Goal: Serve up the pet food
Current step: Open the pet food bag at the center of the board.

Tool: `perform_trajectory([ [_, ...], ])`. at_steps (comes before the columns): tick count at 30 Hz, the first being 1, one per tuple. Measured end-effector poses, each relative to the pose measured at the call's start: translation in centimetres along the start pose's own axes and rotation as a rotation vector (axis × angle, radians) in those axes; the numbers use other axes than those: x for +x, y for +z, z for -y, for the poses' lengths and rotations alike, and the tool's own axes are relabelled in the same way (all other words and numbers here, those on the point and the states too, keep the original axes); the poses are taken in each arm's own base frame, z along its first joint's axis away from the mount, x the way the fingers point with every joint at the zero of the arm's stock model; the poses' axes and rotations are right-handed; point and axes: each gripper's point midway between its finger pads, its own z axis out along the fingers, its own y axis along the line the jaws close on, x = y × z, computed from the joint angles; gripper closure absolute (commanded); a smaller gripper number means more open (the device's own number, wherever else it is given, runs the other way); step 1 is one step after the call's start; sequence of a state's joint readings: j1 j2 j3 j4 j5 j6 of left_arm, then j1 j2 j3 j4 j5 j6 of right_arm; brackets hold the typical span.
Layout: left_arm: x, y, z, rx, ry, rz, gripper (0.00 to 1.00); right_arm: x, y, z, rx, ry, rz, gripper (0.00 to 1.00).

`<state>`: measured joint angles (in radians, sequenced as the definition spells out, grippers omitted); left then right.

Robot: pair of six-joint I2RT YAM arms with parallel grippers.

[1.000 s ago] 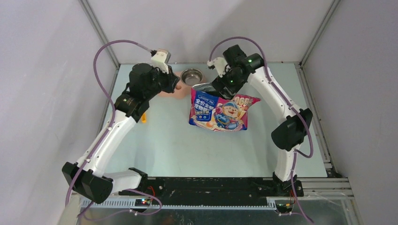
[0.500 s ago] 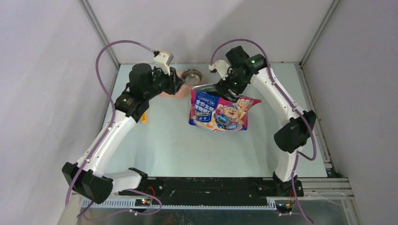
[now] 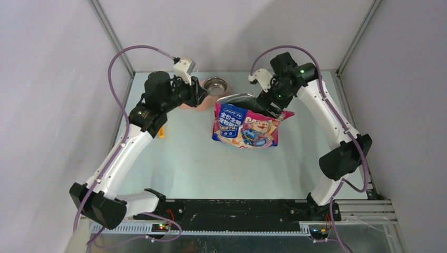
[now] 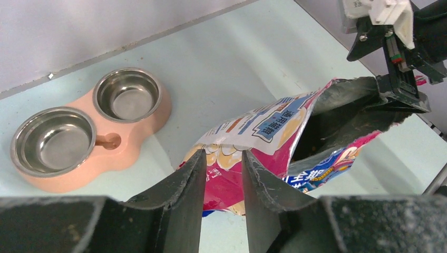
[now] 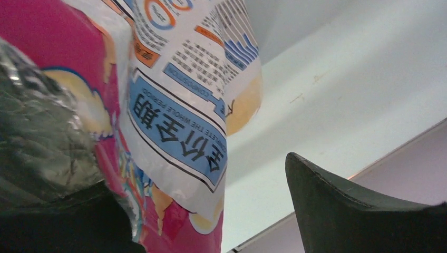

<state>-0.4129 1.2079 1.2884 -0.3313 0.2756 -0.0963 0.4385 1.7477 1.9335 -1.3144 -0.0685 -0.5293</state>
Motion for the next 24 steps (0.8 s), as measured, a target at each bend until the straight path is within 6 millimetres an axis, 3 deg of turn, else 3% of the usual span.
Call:
perform_trajectory([
  [7,-0.2,-0.2,0.5,0.022,0.002,0.004,0.61,1.7,0.8,1.5,0.009,0.02,-0.032,0.14],
  [10,-0.1,-0.2,0.7,0.037,0.004,0.003,0.54,1.9,0.7,1.9,0.016,0.011,-0.031,0.14],
  [16,0.1,-0.4,2.5,0.137,0.029,-0.007,0.42,1.5,0.5,2.0,0.013,-0.016,-0.023,0.16],
  [24,1.3,-0.7,5.3,0.256,0.073,-0.047,0.41,0.6,-0.6,3.5,0.058,-0.048,-0.031,0.17],
])
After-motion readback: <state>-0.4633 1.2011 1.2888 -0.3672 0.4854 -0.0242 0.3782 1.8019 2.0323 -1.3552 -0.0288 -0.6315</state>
